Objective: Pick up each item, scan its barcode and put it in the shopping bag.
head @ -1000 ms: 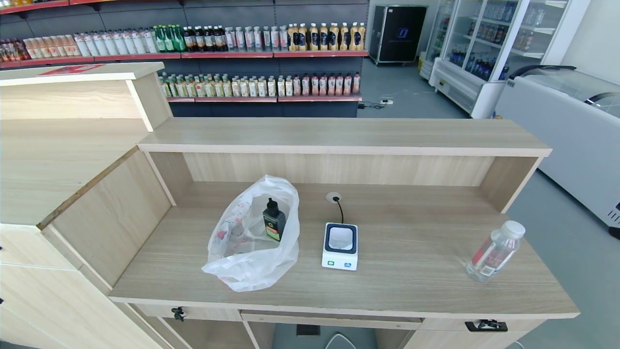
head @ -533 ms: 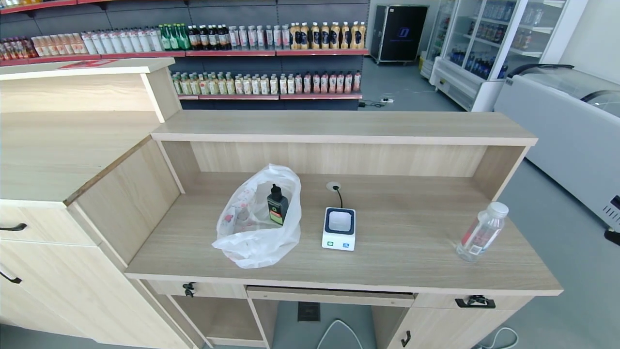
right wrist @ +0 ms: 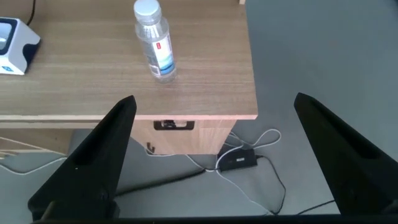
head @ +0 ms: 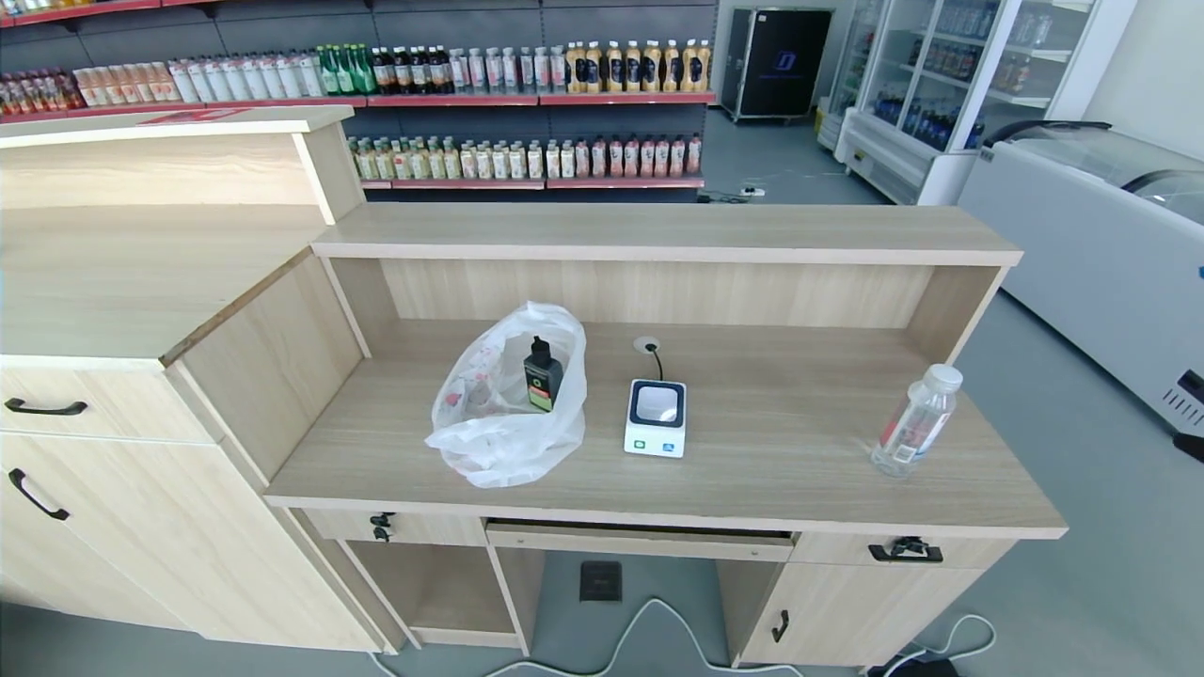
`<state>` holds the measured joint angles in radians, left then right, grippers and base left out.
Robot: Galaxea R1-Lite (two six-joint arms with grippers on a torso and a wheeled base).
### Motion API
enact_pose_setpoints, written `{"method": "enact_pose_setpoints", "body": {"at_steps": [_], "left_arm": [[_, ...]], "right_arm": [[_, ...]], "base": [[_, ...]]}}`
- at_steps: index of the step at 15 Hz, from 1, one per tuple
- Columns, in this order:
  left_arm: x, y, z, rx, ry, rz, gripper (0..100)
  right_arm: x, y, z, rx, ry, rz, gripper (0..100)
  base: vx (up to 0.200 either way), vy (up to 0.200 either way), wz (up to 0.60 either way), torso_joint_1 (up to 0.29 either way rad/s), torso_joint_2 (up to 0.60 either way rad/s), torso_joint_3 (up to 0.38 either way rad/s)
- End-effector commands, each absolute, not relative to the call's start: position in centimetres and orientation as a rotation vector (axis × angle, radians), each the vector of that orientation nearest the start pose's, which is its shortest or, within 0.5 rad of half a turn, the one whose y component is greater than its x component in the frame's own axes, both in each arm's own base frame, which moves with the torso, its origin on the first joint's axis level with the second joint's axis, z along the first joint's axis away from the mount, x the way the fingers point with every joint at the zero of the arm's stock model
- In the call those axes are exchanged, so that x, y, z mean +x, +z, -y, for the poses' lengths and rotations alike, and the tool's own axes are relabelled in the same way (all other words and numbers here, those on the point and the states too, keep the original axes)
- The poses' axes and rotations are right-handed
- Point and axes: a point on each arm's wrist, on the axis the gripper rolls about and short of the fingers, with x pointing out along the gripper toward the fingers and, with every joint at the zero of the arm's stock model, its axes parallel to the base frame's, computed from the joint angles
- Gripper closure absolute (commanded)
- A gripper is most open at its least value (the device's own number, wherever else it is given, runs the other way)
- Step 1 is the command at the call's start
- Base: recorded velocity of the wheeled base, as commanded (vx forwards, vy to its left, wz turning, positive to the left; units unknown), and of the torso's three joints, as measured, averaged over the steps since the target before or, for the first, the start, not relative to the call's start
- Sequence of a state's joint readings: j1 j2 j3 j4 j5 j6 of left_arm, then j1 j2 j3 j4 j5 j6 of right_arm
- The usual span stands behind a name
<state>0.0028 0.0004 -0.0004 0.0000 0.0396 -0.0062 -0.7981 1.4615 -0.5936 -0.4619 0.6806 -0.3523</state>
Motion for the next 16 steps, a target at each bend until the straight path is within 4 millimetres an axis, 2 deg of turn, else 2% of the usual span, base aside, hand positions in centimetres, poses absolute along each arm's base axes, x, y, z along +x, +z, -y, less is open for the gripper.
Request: {"method": "enact_pose_setpoints", "body": {"at_steps": [1, 4, 7, 10, 11, 13, 16], "left_arm": [[-2.3, 7.5, -0.1, -0.006, 0.041, 0.0, 0], [-2.3, 7.5, -0.1, -0.006, 0.043, 0.0, 0], [-2.3, 7.5, -0.1, -0.008, 0.043, 0.0, 0], [-2.3, 7.5, -0.1, -0.006, 0.043, 0.0, 0], [-2.3, 7.5, -0.1, -0.006, 0.043, 0.0, 0], [-2.3, 7.5, -0.1, -0.006, 0.043, 0.0, 0], [-2.3, 7.5, -0.1, -0.006, 0.043, 0.0, 0]], "right_arm": [[17.3, 17.0, 15.8, -0.06, -0.06, -0.326, 0], [18.7, 15.9, 17.1, -0.05, -0.069, -0.303, 0], [20.5, 13.5, 18.9, -0.077, -0.069, -0.292, 0], [21.8, 11.8, 19.6, -0.071, -0.047, -0.308, 0], [21.9, 11.6, 19.6, -0.069, -0.046, -0.31, 0], [23.3, 10.5, 20.3, -0.086, -0.021, -0.328, 0], [25.2, 10.4, 20.9, -0.112, 0.002, -0.304, 0]], "base": [[0.0, 0.0, 0.0, 0.0, 0.0, 0.0], [0.0, 0.0, 0.0, 0.0, 0.0, 0.0], [0.0, 0.0, 0.0, 0.0, 0.0, 0.0], [0.0, 0.0, 0.0, 0.0, 0.0, 0.0], [0.0, 0.0, 0.0, 0.0, 0.0, 0.0], [0.0, 0.0, 0.0, 0.0, 0.0, 0.0], [0.0, 0.0, 0.0, 0.0, 0.0, 0.0]]}}
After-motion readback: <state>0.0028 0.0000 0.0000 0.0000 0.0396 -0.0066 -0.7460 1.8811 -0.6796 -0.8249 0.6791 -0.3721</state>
